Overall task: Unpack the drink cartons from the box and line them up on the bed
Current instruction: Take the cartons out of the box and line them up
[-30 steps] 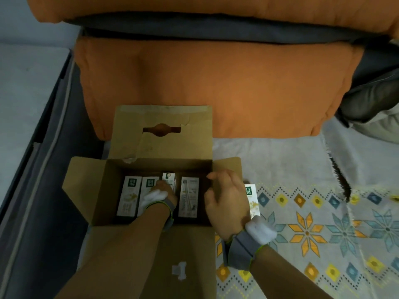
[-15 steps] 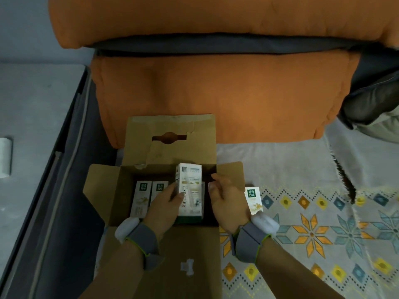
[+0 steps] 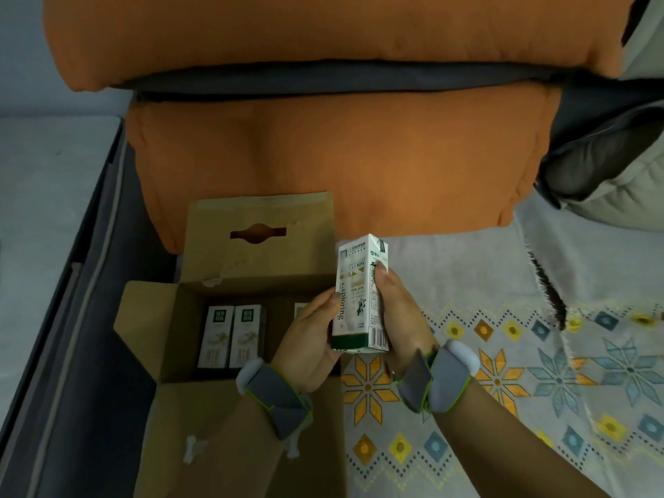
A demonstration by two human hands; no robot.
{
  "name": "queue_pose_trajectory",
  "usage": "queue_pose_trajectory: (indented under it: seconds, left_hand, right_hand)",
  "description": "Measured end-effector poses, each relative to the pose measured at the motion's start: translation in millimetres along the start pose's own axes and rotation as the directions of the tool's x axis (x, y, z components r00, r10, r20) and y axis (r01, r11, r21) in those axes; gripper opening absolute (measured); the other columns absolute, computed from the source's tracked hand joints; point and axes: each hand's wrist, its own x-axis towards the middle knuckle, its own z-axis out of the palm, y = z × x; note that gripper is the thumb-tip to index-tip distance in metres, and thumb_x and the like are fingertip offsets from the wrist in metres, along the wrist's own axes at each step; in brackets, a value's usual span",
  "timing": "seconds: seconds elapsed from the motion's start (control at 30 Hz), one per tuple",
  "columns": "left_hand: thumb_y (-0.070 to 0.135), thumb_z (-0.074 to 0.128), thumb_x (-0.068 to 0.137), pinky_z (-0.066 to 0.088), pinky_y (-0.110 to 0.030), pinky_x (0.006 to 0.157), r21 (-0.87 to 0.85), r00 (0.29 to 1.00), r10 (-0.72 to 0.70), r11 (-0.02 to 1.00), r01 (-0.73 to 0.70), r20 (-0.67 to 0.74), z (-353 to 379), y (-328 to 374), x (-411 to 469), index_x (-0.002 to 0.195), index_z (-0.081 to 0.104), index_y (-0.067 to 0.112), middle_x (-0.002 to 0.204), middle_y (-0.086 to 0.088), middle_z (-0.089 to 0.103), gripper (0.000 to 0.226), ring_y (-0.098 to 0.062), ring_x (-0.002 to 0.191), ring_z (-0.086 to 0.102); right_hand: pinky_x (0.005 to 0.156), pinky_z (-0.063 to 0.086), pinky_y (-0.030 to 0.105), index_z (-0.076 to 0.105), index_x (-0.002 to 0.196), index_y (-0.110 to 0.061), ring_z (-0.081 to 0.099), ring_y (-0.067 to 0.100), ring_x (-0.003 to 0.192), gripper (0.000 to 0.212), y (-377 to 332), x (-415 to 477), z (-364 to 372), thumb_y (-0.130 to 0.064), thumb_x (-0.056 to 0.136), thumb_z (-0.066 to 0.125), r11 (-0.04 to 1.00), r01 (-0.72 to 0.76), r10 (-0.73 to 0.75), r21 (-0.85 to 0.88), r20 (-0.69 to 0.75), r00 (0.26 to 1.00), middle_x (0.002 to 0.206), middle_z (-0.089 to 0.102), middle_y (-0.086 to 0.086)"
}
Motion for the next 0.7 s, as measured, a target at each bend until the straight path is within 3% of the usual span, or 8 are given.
queue_pose_trajectory:
  seconds: [0.07, 0.2, 0.37, 0.47, 0.53, 0.63, 0.7]
  left_hand:
    - [0.017, 0.032, 0.100, 0.058, -0.026, 0.074, 0.032, 1.000, -0.014, 0.999, 0.014, -0.001, 10, -1, 3, 0.117, 0.058, 0.014, 0.108, -0.009, 0.068, 0.031, -0.017, 0.092, 0.068]
    - [0.021, 0.032, 0.100, 0.055, -0.034, 0.080, 0.118, 0.999, -0.032, 0.992, 0.033, -0.008, 29, 2, 10, 0.124, 0.055, 0.016, 0.122, -0.014, 0.063, 0.034, -0.024, 0.105, 0.062]
    - [0.028, 0.034, 0.100, 0.056, -0.041, 0.083, 0.322, 0.998, -0.054, 0.945, 0.054, -0.009, 47, -3, 15, 0.101, 0.060, 0.039, 0.117, -0.006, 0.066, 0.029, -0.024, 0.110, 0.062]
    - [0.023, 0.036, 0.099, 0.057, -0.034, 0.077, 0.427, 1.000, -0.023, 0.904, 0.024, -0.006, 58, -12, 19, 0.103, 0.054, 0.044, 0.103, 0.001, 0.068, 0.028, -0.020, 0.096, 0.066]
    - [0.017, 0.037, 0.099, 0.056, -0.032, 0.078, 0.478, 1.000, 0.000, 0.878, 0.003, -0.006, 63, -16, 23, 0.099, 0.054, 0.044, 0.098, 0.001, 0.068, 0.032, -0.018, 0.091, 0.065]
    - [0.012, 0.037, 0.098, 0.052, -0.039, 0.091, 0.536, 0.999, -0.029, 0.844, 0.032, -0.013, 67, -25, 27, 0.099, 0.059, 0.034, 0.110, -0.009, 0.066, 0.032, -0.023, 0.099, 0.063]
    - [0.010, 0.035, 0.099, 0.047, -0.043, 0.101, 0.562, 0.997, -0.058, 0.823, 0.077, -0.053, 64, -35, 31, 0.121, 0.054, 0.022, 0.125, -0.011, 0.059, 0.032, -0.026, 0.113, 0.057]
  right_hand:
    - [0.097, 0.047, 0.053, 0.051, 0.122, -0.031, 0.063, 0.028, 0.107, 0.033, -2, 2, -7, -0.043, 0.093, 0.040, 0.998, -0.017, 0.016, 0.058, 0.017, 1.000, 0.119, 0.064, 0.010]
    - [0.094, 0.049, 0.050, 0.052, 0.112, -0.035, 0.063, 0.027, 0.104, 0.021, -7, 3, -23, -0.033, 0.096, 0.039, 0.988, 0.009, -0.015, 0.154, 0.033, 0.999, 0.112, 0.065, 0.008]
    - [0.086, 0.053, 0.045, 0.046, 0.129, -0.020, 0.064, 0.026, 0.095, 0.034, -9, 5, -44, -0.025, 0.095, 0.042, 0.981, 0.010, -0.013, 0.193, 0.011, 1.000, 0.109, 0.066, 0.012]
    - [0.065, 0.057, 0.035, 0.048, 0.126, -0.025, 0.069, 0.018, 0.074, 0.035, -6, 7, -57, -0.022, 0.091, 0.052, 0.996, 0.054, -0.051, 0.066, -0.044, 0.998, 0.089, 0.071, 0.006]
    - [0.071, 0.057, 0.042, 0.048, 0.126, -0.026, 0.070, 0.025, 0.078, 0.043, -2, 9, -66, -0.021, 0.085, 0.061, 0.999, 0.044, -0.045, -0.016, -0.100, 0.994, 0.095, 0.070, 0.013]
    - [0.070, 0.059, 0.041, 0.062, 0.104, -0.032, 0.072, 0.025, 0.078, 0.029, 3, 12, -80, -0.019, 0.079, 0.067, 0.994, 0.031, -0.050, -0.104, -0.182, 0.982, 0.090, 0.073, 0.009]
    - [0.066, 0.059, 0.037, 0.066, 0.098, -0.028, 0.072, 0.023, 0.074, 0.022, 5, 15, -91, -0.019, 0.078, 0.067, 0.982, 0.022, -0.066, -0.189, -0.232, 0.971, 0.084, 0.074, 0.005]
